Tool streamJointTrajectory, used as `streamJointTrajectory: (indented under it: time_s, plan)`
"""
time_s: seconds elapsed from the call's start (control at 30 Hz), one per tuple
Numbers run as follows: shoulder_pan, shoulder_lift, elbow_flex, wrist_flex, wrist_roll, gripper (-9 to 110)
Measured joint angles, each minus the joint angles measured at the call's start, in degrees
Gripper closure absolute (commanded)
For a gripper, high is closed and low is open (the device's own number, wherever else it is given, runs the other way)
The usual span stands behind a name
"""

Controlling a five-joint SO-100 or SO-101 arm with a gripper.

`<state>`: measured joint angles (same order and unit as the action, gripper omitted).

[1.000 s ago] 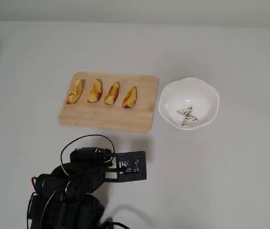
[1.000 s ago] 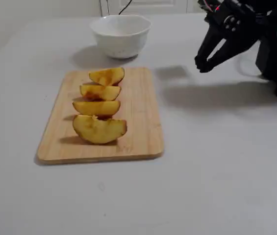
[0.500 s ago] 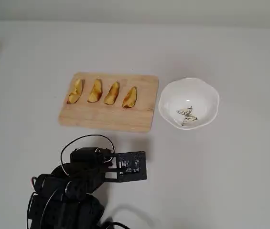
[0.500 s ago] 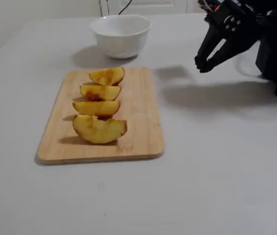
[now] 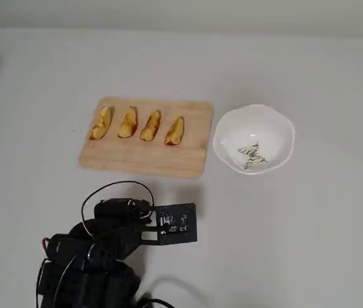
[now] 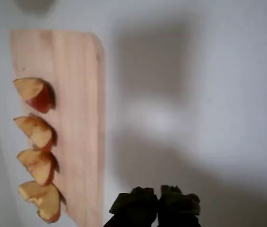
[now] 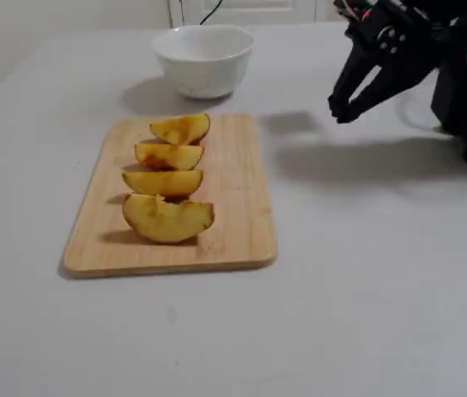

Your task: Pick up the leftmost apple slice from the cutting board and place it into the bowl

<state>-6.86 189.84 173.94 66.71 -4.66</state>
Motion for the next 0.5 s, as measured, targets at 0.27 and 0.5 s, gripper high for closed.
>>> streamJointTrajectory:
  time_s: [0.27,0.5]
  plan:
    - [0.3,0.0,1.9,-6.0,-14.3,100]
    - [-7.3,-1.5,-2.2,-7.7,-32.5,91]
